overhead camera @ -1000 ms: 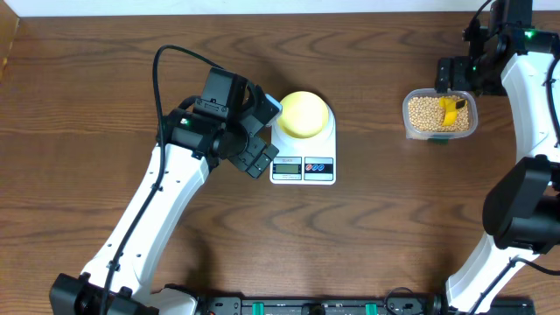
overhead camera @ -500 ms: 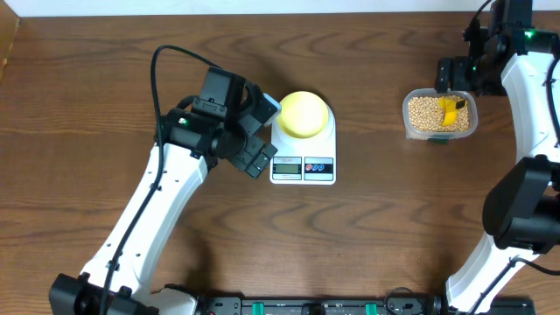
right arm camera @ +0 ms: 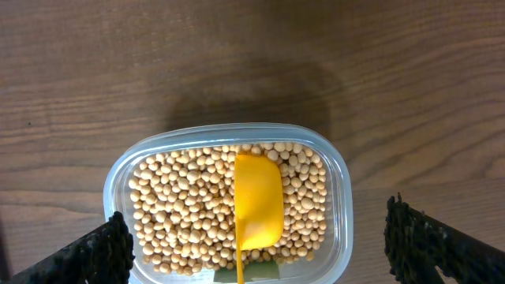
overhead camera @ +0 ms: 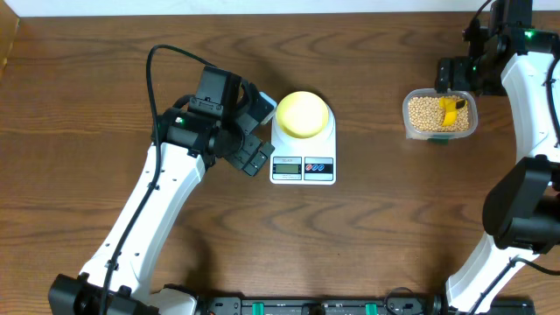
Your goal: Scoop item into bowl and weigh 50g on scale
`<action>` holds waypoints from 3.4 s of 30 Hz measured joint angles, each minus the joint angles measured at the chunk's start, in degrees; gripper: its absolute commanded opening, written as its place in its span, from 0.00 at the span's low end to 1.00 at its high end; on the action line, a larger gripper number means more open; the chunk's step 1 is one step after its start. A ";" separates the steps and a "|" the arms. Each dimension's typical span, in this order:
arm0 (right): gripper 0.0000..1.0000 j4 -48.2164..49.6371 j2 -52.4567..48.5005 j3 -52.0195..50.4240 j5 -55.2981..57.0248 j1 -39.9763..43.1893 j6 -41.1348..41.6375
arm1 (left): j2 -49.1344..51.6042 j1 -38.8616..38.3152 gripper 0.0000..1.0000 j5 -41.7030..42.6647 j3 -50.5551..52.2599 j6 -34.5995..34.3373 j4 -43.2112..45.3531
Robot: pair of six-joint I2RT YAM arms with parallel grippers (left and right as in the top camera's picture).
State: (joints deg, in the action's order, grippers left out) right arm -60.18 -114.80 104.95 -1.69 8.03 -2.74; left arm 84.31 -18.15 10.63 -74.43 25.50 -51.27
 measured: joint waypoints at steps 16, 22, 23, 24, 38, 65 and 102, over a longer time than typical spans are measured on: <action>0.99 -0.02 0.00 0.00 0.00 0.00 0.00 | 0.00 0.00 0.98 0.00 0.00 0.00 0.00; 0.99 0.00 0.00 0.00 0.00 0.00 0.00 | 0.00 0.00 0.98 0.00 0.00 0.00 0.00; 0.99 -0.02 0.00 0.00 0.00 0.00 0.00 | 0.00 0.00 0.98 0.00 0.00 0.00 0.00; 0.99 0.00 0.00 0.00 0.00 0.00 0.02 | 0.00 0.00 0.98 0.00 0.00 0.00 0.00; 0.99 -0.02 0.00 0.00 0.00 0.00 0.00 | 0.00 0.04 0.98 0.00 0.04 -0.02 -1.81; 0.99 -0.02 0.00 0.00 0.00 0.00 0.02 | 29.49 -23.04 0.98 2.05 -7.41 10.58 -15.23; 0.99 0.00 0.00 0.00 0.00 0.00 0.00 | 32.98 -25.49 0.98 1.73 -9.79 22.82 -6.78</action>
State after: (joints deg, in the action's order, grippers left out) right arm -60.18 -114.80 104.95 -1.69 8.03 -2.74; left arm 117.30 -43.64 12.36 -84.23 48.31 -58.04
